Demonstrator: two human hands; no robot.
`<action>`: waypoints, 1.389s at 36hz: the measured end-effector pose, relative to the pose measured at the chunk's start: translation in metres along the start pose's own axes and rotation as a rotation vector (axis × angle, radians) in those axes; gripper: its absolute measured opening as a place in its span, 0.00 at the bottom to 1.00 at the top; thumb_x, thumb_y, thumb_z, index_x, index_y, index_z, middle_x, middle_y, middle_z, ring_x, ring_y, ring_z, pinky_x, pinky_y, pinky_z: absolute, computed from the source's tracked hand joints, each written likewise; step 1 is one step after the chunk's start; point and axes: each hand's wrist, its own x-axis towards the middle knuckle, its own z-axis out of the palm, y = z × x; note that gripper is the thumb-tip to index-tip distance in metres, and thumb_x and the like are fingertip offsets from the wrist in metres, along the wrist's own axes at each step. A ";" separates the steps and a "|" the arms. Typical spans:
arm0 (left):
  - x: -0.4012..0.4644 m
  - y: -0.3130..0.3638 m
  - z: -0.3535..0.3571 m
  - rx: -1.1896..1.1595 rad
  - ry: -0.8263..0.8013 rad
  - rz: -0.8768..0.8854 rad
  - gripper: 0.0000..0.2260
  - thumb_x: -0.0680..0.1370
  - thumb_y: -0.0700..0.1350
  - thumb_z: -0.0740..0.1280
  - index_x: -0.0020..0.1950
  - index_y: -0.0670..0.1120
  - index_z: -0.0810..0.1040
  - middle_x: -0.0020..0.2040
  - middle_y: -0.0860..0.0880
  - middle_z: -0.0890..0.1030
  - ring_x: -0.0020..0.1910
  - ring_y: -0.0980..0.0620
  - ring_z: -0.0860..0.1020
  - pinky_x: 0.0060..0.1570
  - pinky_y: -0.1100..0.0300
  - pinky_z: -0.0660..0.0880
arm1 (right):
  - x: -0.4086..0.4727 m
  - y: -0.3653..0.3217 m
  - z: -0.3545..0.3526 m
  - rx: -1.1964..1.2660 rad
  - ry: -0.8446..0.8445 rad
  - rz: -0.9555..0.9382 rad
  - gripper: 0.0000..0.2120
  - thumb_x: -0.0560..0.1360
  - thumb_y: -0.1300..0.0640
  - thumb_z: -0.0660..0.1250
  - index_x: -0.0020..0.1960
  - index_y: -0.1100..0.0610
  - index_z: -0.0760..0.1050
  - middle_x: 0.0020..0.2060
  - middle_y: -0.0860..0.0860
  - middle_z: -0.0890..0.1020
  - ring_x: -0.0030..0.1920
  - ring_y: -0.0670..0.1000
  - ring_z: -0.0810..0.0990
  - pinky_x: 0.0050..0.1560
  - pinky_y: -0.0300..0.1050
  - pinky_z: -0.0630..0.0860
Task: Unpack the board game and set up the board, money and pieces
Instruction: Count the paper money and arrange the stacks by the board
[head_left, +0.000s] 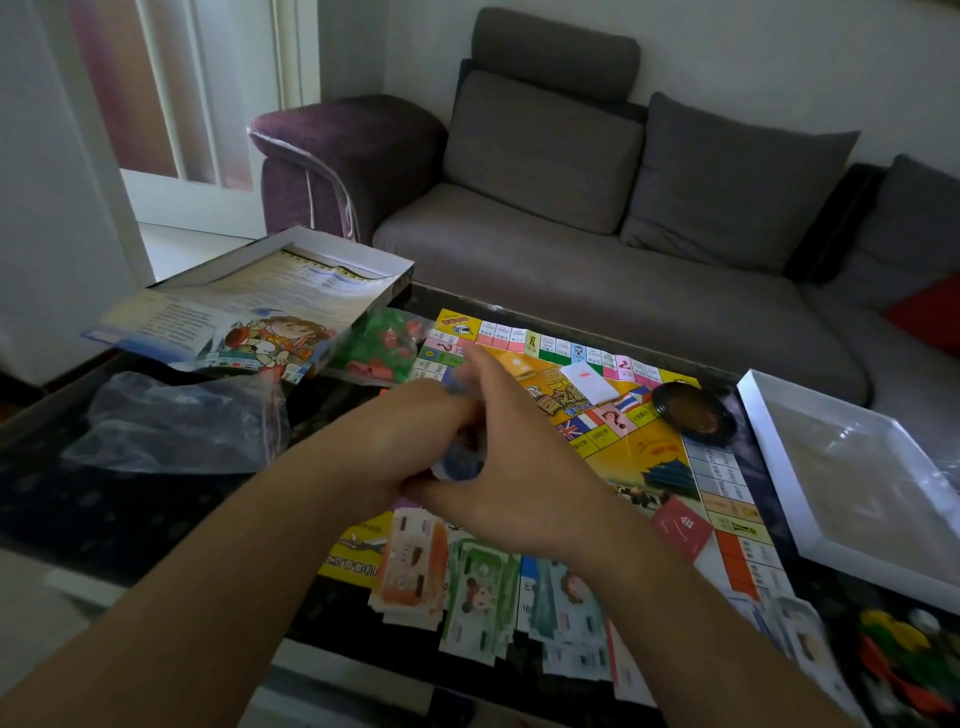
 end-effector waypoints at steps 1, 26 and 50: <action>-0.001 0.001 -0.002 0.030 -0.027 0.017 0.09 0.82 0.38 0.63 0.52 0.36 0.82 0.44 0.38 0.85 0.45 0.39 0.84 0.45 0.51 0.76 | 0.001 -0.001 -0.002 -0.038 -0.008 -0.014 0.53 0.71 0.44 0.82 0.84 0.45 0.50 0.79 0.43 0.63 0.77 0.46 0.66 0.72 0.52 0.74; 0.003 0.003 -0.036 0.022 0.297 -0.051 0.03 0.84 0.42 0.64 0.57 0.45 0.76 0.43 0.44 0.86 0.29 0.52 0.85 0.27 0.59 0.80 | -0.053 0.015 0.122 -0.658 -0.273 -0.033 0.46 0.84 0.43 0.61 0.84 0.59 0.33 0.77 0.60 0.29 0.81 0.63 0.29 0.65 0.57 0.16; -0.009 -0.002 -0.006 -0.606 -0.085 -0.133 0.12 0.75 0.41 0.61 0.56 0.40 0.76 0.41 0.42 0.76 0.40 0.43 0.76 0.48 0.48 0.76 | -0.061 0.022 -0.001 -0.582 0.397 -0.070 0.16 0.78 0.52 0.49 0.61 0.50 0.70 0.72 0.49 0.61 0.60 0.45 0.68 0.45 0.41 0.78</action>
